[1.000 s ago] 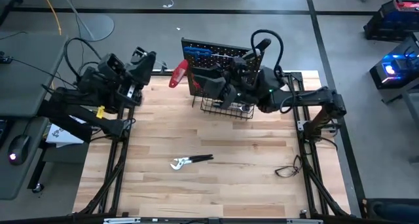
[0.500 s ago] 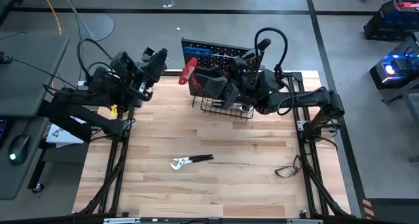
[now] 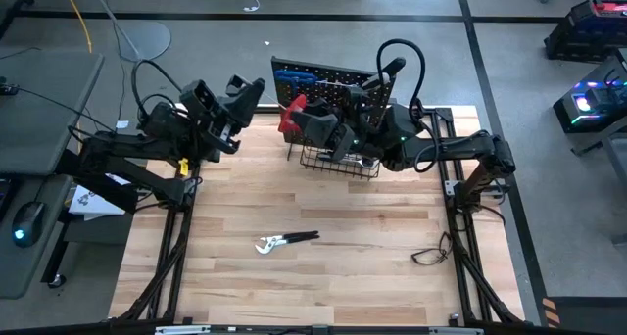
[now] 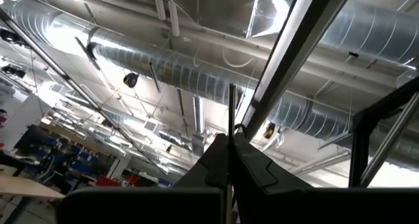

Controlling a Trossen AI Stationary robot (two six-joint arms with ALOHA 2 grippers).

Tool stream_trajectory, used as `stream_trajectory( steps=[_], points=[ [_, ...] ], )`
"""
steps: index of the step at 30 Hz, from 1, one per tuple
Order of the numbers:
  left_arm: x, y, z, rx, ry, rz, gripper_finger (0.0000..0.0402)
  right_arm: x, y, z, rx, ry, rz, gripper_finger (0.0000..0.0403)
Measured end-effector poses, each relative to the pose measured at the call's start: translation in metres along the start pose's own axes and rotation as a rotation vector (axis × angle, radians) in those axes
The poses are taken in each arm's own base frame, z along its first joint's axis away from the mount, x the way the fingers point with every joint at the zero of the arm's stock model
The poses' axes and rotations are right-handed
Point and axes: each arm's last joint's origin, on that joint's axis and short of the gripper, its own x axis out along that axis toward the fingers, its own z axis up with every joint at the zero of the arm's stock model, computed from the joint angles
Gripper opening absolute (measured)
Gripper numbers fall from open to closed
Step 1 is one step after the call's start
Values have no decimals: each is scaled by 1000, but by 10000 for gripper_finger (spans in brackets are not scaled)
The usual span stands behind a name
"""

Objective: Hang tools onto peg board
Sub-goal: Hang the red allen wrench on the peg board

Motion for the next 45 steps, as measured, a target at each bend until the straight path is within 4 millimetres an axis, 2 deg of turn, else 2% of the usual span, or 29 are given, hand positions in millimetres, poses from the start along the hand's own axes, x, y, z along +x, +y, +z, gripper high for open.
stream_trajectory(
  steps=[3, 6, 8, 11, 12, 18, 20, 24, 29, 33, 36, 38, 42, 45],
  points=[
    [0, 0, 0, -2, -8, 8, 0, 0, 0, 0, -1, -3, -4, 214],
    [0, 1, -2, 2, 1, 14, 0, 0, -1, 0, -2, -15, -23, 177],
    [0, 1, -2, 2, 2, 14, 0, 0, -1, 0, -5, -21, -33, 134],
    [0, 1, -2, 8, -1, 14, 0, 0, -1, 0, -4, -27, -40, 44],
    [0, 1, -2, 14, 0, 13, 0, 0, -1, 1, -3, -28, -40, 37],
    [0, 0, 0, 64, 12, 10, 10, -4, 9, 5, -8, 7, -31, 37],
    [-2, 0, 1, 102, 42, 16, 19, -8, 15, 13, -53, 34, -51, 37],
    [-7, 2, 6, 184, 147, 66, 44, -23, 33, 40, -131, 75, -104, 37],
    [-26, 10, -3, 320, 473, 168, 96, -51, 51, 70, -207, 218, -205, 37],
    [-53, 17, -18, 463, 795, 250, 146, -85, 49, 79, -207, 457, -452, 37],
    [-64, 19, -38, 533, 973, 252, 183, -106, 40, 68, -169, 639, -670, 37],
    [-66, 20, -52, 556, 1038, 240, 204, -113, 29, 52, -153, 760, -789, 37],
    [-65, 24, -89, 620, 1150, 183, 233, -116, 8, 13, -152, 983, -924, 37],
    [-66, 30, -116, 657, 1221, 186, 242, -111, -6, -17, -168, 1099, -948, 37]
  ],
)
